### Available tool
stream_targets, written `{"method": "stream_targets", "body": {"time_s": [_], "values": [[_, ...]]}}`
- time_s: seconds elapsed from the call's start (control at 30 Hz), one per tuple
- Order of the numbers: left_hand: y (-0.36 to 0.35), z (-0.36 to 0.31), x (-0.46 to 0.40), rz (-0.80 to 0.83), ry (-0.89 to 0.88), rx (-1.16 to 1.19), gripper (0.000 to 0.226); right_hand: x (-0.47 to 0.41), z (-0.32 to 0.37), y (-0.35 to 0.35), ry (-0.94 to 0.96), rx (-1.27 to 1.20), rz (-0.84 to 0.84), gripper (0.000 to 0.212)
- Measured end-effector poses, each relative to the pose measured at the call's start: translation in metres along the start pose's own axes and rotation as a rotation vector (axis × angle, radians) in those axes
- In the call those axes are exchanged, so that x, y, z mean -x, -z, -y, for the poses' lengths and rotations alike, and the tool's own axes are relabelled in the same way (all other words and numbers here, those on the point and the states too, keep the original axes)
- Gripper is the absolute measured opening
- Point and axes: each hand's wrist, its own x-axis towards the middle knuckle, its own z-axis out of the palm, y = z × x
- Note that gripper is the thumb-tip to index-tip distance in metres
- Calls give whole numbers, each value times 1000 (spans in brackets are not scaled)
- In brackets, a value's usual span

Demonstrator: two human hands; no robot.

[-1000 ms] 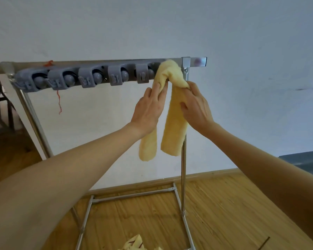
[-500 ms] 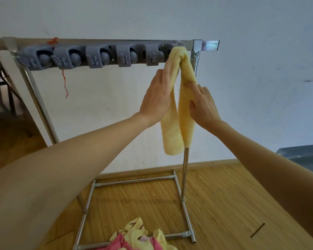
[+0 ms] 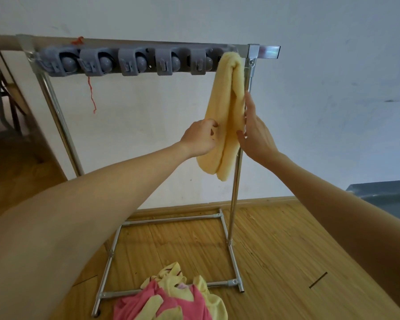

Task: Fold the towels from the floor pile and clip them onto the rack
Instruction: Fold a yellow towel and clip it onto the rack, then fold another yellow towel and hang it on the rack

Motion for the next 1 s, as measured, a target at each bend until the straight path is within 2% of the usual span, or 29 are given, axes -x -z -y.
{"method": "stream_targets", "body": {"time_s": [0.17,0.33,0.47,0.57,0.7,0.87,1.0], "values": [[12,2,38,103,81,-43,54,28,8,5,-65,83,276,93],[30,-2,98,157,149,-104,52,78,32,19,-43,132,597,94],[34,0,159,211,204,-144,46,131,63,24,-90,121,707,80],[22,7,210,294,233,-143,52,178,83,20,-100,110,782,72],[-5,23,273,367,276,-144,60,240,104,2,-74,127,889,80],[-50,62,329,415,348,-139,57,299,115,-44,-101,82,984,79],[-97,111,363,534,447,-107,47,349,107,-103,-161,38,1126,73]]}}
